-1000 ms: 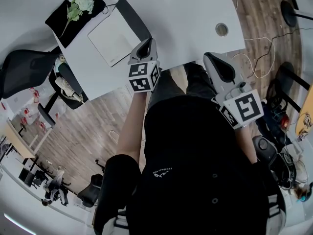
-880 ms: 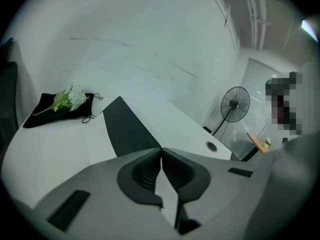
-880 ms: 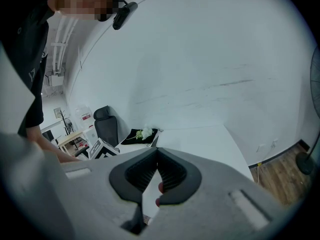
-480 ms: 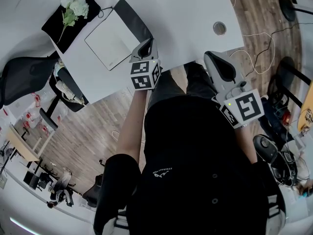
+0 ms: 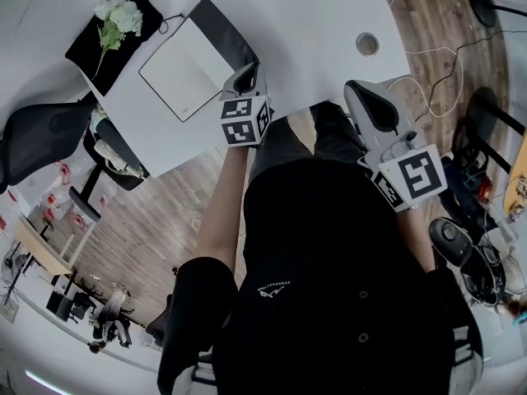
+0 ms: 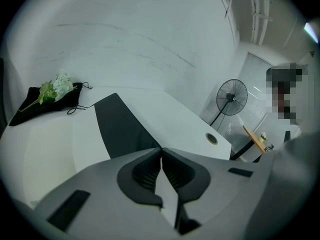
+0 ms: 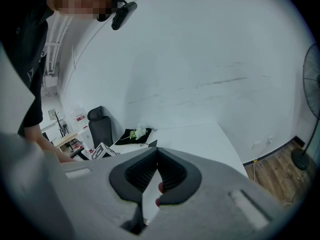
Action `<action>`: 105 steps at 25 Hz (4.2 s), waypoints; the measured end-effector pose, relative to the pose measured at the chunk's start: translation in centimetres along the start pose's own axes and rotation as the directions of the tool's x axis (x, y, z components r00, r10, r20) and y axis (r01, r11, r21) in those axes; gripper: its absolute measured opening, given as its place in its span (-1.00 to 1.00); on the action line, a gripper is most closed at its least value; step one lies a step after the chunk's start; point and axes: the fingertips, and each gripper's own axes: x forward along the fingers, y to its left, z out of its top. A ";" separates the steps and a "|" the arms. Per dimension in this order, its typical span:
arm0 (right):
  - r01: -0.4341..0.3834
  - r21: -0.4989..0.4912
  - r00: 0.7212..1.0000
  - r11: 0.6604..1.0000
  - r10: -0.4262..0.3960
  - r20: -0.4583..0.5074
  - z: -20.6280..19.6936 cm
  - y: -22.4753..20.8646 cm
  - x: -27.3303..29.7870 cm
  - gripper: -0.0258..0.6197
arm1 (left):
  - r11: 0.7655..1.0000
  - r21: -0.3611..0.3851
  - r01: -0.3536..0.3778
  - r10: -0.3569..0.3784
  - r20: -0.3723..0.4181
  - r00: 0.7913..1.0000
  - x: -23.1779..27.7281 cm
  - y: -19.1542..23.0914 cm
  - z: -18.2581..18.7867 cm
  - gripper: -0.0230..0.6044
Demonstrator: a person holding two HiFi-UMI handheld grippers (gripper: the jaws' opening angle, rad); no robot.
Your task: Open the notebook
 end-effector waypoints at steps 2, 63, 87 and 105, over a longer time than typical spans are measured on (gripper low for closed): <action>0.002 0.003 1.000 1.000 -0.002 -0.003 0.0 -0.1 0.2 -0.91 | 1.000 0.003 0.004 -0.004 -0.010 1.000 0.3 0.0 -0.3 -0.89; 0.042 0.021 0.999 0.999 -0.041 -0.028 -0.6 0.0 1.4 -0.91 | 0.990 0.045 0.131 -0.120 -0.204 0.972 4.7 -2.0 -4.1 -0.64; -0.016 -0.008 0.999 1.000 0.016 -0.046 -2.5 4.2 2.5 -0.91 | 0.993 0.073 0.095 -0.087 -0.101 0.991 -0.1 -0.6 -4.2 -0.91; -0.122 -0.054 0.988 0.991 0.116 -0.097 -4.9 9.9 5.0 -0.91 | 0.995 0.058 0.083 -0.088 0.090 0.992 -9.4 0.1 -2.7 -0.91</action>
